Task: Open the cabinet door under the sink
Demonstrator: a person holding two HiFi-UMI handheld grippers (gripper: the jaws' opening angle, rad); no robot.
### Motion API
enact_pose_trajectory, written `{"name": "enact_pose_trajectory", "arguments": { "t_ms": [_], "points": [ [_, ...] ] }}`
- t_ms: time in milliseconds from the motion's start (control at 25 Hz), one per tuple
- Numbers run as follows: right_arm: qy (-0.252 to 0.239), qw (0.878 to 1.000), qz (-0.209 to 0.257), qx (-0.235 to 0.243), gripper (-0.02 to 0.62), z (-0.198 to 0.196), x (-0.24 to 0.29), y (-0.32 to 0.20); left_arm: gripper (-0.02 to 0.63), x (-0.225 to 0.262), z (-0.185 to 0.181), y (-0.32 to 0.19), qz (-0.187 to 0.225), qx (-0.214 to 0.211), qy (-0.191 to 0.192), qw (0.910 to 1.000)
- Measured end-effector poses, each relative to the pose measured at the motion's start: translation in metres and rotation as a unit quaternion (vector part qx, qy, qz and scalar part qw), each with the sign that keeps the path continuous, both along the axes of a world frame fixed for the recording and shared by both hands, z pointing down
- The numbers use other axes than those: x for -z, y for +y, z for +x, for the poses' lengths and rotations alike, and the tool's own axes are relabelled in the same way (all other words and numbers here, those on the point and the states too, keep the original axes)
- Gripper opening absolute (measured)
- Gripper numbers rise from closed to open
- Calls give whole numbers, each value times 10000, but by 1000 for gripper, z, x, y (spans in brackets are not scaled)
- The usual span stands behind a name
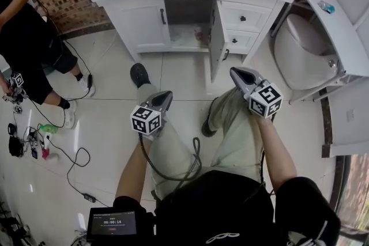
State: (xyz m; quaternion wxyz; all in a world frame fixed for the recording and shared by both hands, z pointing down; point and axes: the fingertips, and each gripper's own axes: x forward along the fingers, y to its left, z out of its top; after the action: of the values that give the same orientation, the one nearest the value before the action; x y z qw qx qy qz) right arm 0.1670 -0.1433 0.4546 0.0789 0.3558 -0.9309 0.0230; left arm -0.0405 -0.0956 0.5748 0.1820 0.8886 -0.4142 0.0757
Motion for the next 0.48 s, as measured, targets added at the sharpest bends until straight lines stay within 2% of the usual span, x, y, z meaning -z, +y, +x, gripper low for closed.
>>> {"name": "enact_pose_trajectory", "arguments": {
  "t_ms": [120,280,360,480],
  "points": [
    [45,9998,39,211,-9,0,-15,8,17,-7,13,14,-36,48,-69,10000],
    [323,9987,-349,203,-9,17,-53,8,15,-21,33,28,-161,154,-294,9993],
    [151,9987,-404,284,-9,24,-50,11,15,-18,41,32,-141,184,-423,9988],
    [-362,9977,-402,396,-9,34,-41,18,15,-4,52,40,9,173,-624,9979]
  ]
}}
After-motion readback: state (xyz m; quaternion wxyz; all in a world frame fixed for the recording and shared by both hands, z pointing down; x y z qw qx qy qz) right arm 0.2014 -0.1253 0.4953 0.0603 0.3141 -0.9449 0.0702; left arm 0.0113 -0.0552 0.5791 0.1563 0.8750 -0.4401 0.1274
